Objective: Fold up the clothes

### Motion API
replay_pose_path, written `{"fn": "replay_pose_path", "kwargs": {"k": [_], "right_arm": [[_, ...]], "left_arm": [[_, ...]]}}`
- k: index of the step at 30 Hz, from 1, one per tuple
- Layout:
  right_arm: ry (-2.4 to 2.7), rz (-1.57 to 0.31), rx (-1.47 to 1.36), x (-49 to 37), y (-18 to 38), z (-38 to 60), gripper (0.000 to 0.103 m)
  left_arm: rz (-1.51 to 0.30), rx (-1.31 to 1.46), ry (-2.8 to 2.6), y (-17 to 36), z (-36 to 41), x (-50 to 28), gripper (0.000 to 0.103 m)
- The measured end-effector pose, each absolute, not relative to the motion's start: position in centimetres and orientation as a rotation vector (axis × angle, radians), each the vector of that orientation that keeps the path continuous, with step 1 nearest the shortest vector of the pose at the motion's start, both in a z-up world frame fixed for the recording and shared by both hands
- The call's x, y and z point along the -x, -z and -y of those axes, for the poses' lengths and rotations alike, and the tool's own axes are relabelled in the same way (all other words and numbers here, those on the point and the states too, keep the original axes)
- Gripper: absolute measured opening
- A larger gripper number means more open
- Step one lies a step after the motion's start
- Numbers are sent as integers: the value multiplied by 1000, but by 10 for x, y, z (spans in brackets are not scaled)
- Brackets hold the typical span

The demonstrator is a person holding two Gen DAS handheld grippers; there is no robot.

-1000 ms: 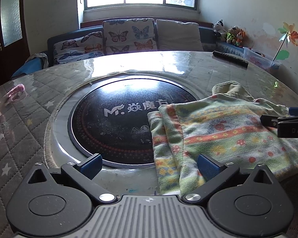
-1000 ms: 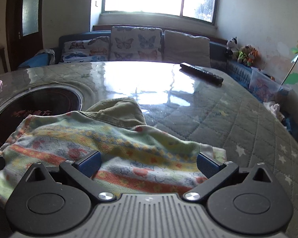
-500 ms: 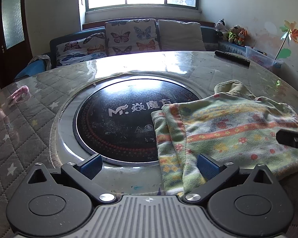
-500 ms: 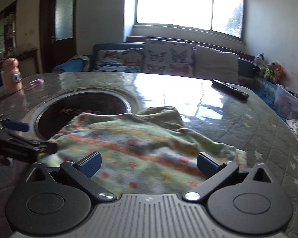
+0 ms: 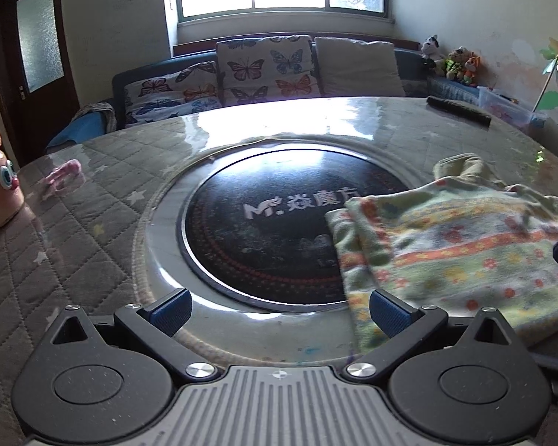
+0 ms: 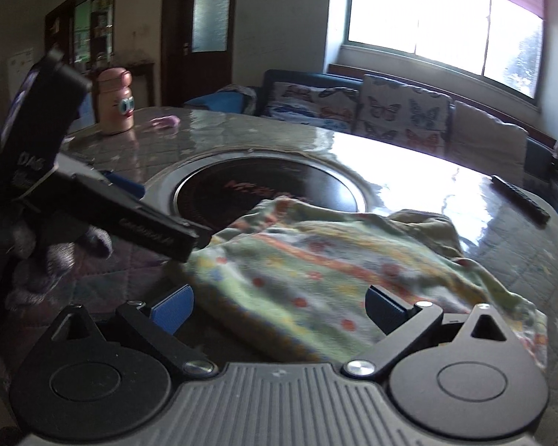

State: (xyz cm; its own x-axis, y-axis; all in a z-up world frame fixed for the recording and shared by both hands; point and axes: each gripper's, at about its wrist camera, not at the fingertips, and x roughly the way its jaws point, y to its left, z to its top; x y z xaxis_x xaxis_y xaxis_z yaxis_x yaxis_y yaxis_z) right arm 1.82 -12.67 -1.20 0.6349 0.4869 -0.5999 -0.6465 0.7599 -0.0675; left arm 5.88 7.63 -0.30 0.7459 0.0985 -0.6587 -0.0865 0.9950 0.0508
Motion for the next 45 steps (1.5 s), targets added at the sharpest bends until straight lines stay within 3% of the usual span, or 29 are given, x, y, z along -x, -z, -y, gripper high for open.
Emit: {"fn": "replay_pose_path", "kwargs": {"k": [5, 11, 17, 22, 34, 40, 42, 45], "right_arm": [[-726, -602, 347, -14, 17, 106, 95], [-768, -606, 390, -14, 21, 86, 79], [-794, -591, 454, -6, 25, 71, 54], [-790, -585, 429, -8, 22, 74, 15], [-810, -543, 215, -5, -12, 113, 7], [-821, -532, 172, -3, -19, 130, 6], [-827, -533, 170, -4, -19, 134, 6], [-832, -541, 164, -6, -19, 139, 6]], "left_arm": [[-714, 1, -130, -2, -90, -59, 103], [-708, 82, -113, -15, -101, -64, 103], [-742, 133, -56, -13, -95, -69, 103], [-776, 213, -8, -11, -93, -73, 103], [-863, 486, 114, -6, -85, -96, 98], [-871, 545, 143, 2, -74, -102, 69], [-867, 561, 136, 3, -74, -102, 47], [-869, 571, 136, 6, -75, -101, 24]]}}
